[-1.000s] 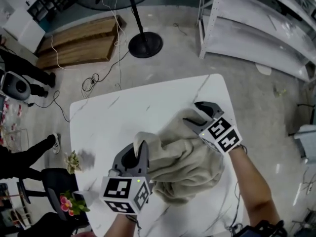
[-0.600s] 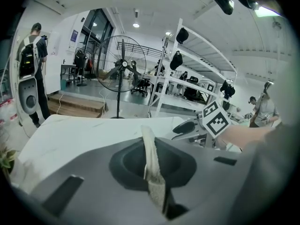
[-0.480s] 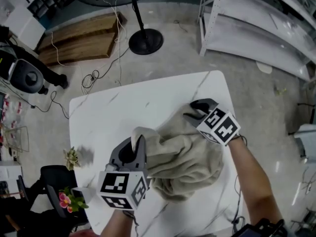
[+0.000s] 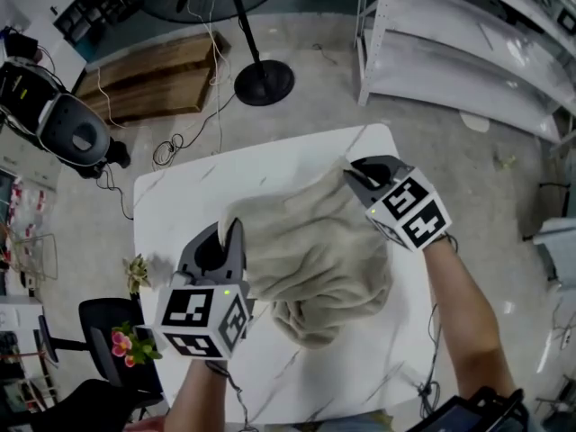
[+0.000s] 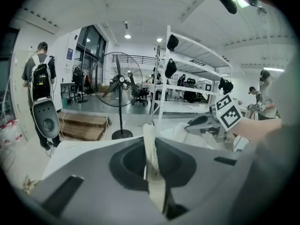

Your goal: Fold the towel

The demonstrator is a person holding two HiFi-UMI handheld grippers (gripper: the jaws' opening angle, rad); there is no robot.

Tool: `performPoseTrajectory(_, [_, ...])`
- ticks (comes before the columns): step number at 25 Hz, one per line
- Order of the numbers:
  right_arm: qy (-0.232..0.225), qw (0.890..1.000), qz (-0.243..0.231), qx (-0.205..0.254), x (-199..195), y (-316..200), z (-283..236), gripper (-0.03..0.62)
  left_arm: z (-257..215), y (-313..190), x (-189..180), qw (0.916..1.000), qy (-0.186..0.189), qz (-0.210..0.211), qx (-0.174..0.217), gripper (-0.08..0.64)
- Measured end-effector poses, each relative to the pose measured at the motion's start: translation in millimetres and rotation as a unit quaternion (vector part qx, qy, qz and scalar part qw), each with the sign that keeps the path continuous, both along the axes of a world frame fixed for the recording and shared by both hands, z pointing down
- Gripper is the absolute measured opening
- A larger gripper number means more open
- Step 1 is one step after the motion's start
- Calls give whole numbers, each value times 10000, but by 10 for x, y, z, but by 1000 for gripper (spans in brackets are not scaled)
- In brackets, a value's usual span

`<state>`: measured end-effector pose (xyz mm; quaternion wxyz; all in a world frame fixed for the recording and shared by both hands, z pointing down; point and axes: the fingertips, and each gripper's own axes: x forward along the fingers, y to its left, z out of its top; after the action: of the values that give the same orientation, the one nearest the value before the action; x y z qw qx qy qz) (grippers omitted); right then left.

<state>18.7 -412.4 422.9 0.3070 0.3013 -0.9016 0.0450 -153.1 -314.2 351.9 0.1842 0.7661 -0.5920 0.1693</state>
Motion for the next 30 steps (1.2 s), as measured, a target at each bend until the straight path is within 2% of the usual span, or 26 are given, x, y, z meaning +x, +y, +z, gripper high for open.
performPoseTrajectory(9, [-340,9927,308,1119,136,318,-1312,38,-918,238,-110,9969,-158,-7,775,17])
performPoseTrajectory(15, [-506,9778,562,1956,263,849,-2302,38,-1596,681,-113,9902,-207,124,1374,17])
performPoseTrajectory(19, [-570,9656,689,2441,344,1268,-2875,38,-2089,1001,-72,9826,-259,226,1823,17])
performPoseTrajectory(24, [-628,9531,797,2852,380,1931,-3334,38,-2541,1545,-74,9733,-286,315,2255,17])
performPoseTrajectory(30, [-636,9417,885,3184,403,2642,-3657,38,-2825,2195,-64,9654,-306,393,2560,17])
